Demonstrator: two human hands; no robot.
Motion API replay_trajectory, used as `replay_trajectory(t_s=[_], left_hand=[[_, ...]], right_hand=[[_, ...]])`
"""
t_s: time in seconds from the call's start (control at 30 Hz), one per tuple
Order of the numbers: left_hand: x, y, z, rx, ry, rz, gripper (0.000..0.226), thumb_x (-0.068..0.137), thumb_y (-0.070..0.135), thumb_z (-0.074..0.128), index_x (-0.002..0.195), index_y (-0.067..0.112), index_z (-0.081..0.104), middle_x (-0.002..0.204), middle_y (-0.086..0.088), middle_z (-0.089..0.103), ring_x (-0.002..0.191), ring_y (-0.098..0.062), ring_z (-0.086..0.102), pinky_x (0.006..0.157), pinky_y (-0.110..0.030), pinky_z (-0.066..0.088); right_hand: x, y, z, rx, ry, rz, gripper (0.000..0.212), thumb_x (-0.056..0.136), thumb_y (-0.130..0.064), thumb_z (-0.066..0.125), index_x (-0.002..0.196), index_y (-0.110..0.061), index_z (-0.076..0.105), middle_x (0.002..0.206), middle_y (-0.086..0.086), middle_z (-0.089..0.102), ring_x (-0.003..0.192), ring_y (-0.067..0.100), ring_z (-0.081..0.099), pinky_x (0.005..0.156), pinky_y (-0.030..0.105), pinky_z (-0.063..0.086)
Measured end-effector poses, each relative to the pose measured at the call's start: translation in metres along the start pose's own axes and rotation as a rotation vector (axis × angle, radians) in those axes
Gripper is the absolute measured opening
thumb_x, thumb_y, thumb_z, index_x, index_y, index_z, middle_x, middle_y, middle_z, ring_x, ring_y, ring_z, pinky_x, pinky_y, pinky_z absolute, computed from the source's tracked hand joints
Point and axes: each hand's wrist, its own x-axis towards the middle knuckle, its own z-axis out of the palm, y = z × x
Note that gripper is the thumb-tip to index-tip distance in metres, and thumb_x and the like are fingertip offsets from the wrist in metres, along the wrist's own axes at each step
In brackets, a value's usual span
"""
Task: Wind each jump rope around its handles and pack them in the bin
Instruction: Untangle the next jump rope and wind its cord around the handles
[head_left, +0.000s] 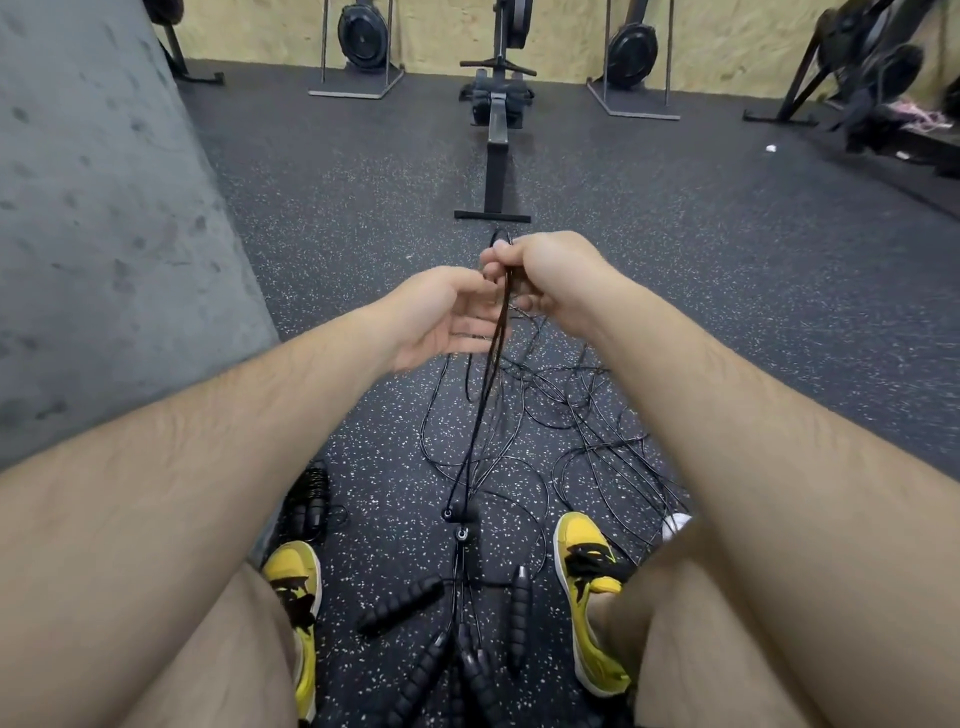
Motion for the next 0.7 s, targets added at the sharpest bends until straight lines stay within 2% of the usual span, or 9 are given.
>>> replay_trajectory(t_s=[0.1, 0.17, 0.27, 0.37, 0.43, 0.5, 0.6, 0.63, 0.7], left_hand=[[0.004, 0.001, 0.005, -0.054, 0.048, 0.017, 0.02, 0.1, 0.024, 0.043, 0.1, 0.011, 0.059, 0.113, -0.021, 0.071, 0.105, -0.037, 0.069, 0.092, -0.046, 0.057], [0.007, 0.003, 0.009, -0.152, 0.084, 0.027, 0.027, 0.097, 0.024, 0.036, 0.095, 0.01, 0.059, 0.097, -0.016, 0.074, 0.099, -0.035, 0.069, 0.09, -0.043, 0.056], [0.016, 0.008, 0.011, -0.318, 0.173, 0.043, 0.031, 0.096, 0.031, 0.036, 0.1, 0.007, 0.056, 0.094, -0.011, 0.069, 0.094, -0.033, 0.07, 0.085, -0.039, 0.056], [0.019, 0.012, 0.015, -0.349, 0.285, 0.027, 0.024, 0.104, 0.026, 0.042, 0.099, 0.008, 0.056, 0.071, -0.002, 0.068, 0.064, -0.018, 0.064, 0.058, -0.027, 0.054], [0.02, 0.012, 0.018, -0.298, 0.336, 0.034, 0.02, 0.106, 0.019, 0.044, 0.098, 0.009, 0.059, 0.068, 0.001, 0.064, 0.057, -0.014, 0.061, 0.048, -0.022, 0.048], [0.019, 0.014, 0.017, -0.234, 0.313, 0.061, 0.023, 0.107, 0.017, 0.042, 0.098, 0.01, 0.062, 0.069, 0.003, 0.056, 0.059, -0.013, 0.057, 0.05, -0.022, 0.048], [0.014, 0.017, 0.016, -0.109, 0.217, 0.116, 0.024, 0.107, 0.015, 0.04, 0.1, 0.011, 0.063, 0.068, 0.004, 0.052, 0.056, -0.01, 0.053, 0.053, -0.022, 0.049], [0.012, 0.018, 0.016, -0.063, 0.198, 0.145, 0.024, 0.107, 0.014, 0.041, 0.099, 0.012, 0.063, 0.069, 0.004, 0.053, 0.058, -0.01, 0.053, 0.055, -0.023, 0.048], [0.009, 0.02, 0.014, 0.033, 0.219, 0.222, 0.022, 0.106, 0.013, 0.044, 0.097, 0.014, 0.064, 0.071, 0.005, 0.058, 0.065, -0.01, 0.054, 0.061, -0.023, 0.046]], right_hand=[[-0.004, 0.001, -0.004, -0.034, -0.053, -0.087, 0.018, 0.101, -0.019, 0.054, 0.095, -0.015, 0.071, 0.076, -0.005, 0.066, 0.064, 0.01, 0.058, 0.047, 0.02, 0.042], [-0.008, 0.001, -0.006, -0.056, -0.087, -0.109, 0.018, 0.1, -0.019, 0.056, 0.093, -0.015, 0.072, 0.079, -0.001, 0.068, 0.064, 0.013, 0.059, 0.049, 0.023, 0.043], [-0.014, 0.0, -0.01, -0.081, -0.16, -0.07, 0.011, 0.095, -0.014, 0.062, 0.093, -0.011, 0.073, 0.081, 0.001, 0.071, 0.064, 0.016, 0.06, 0.05, 0.025, 0.045], [-0.017, 0.004, -0.018, -0.189, -0.328, -0.002, 0.018, 0.092, -0.011, 0.065, 0.107, -0.002, 0.072, 0.085, 0.004, 0.068, 0.065, 0.015, 0.054, 0.053, 0.025, 0.048], [-0.019, 0.008, -0.021, -0.275, -0.417, 0.039, 0.022, 0.094, -0.012, 0.064, 0.11, 0.001, 0.07, 0.076, 0.004, 0.062, 0.065, 0.015, 0.056, 0.056, 0.026, 0.05], [-0.017, 0.012, -0.024, -0.31, -0.386, 0.068, 0.019, 0.092, -0.012, 0.066, 0.106, -0.001, 0.07, 0.074, 0.004, 0.06, 0.069, 0.019, 0.063, 0.059, 0.028, 0.052], [-0.014, 0.016, -0.025, -0.267, -0.356, 0.035, 0.014, 0.088, -0.011, 0.069, 0.102, -0.009, 0.065, 0.092, 0.012, 0.069, 0.09, 0.03, 0.074, 0.065, 0.031, 0.054], [-0.013, 0.016, -0.025, -0.257, -0.373, 0.011, 0.018, 0.088, -0.011, 0.071, 0.105, -0.01, 0.065, 0.097, 0.011, 0.07, 0.09, 0.027, 0.074, 0.063, 0.03, 0.052], [-0.014, 0.015, -0.02, -0.277, -0.394, -0.046, 0.023, 0.087, -0.015, 0.075, 0.107, -0.006, 0.068, 0.095, 0.003, 0.071, 0.078, 0.016, 0.068, 0.057, 0.025, 0.045]])
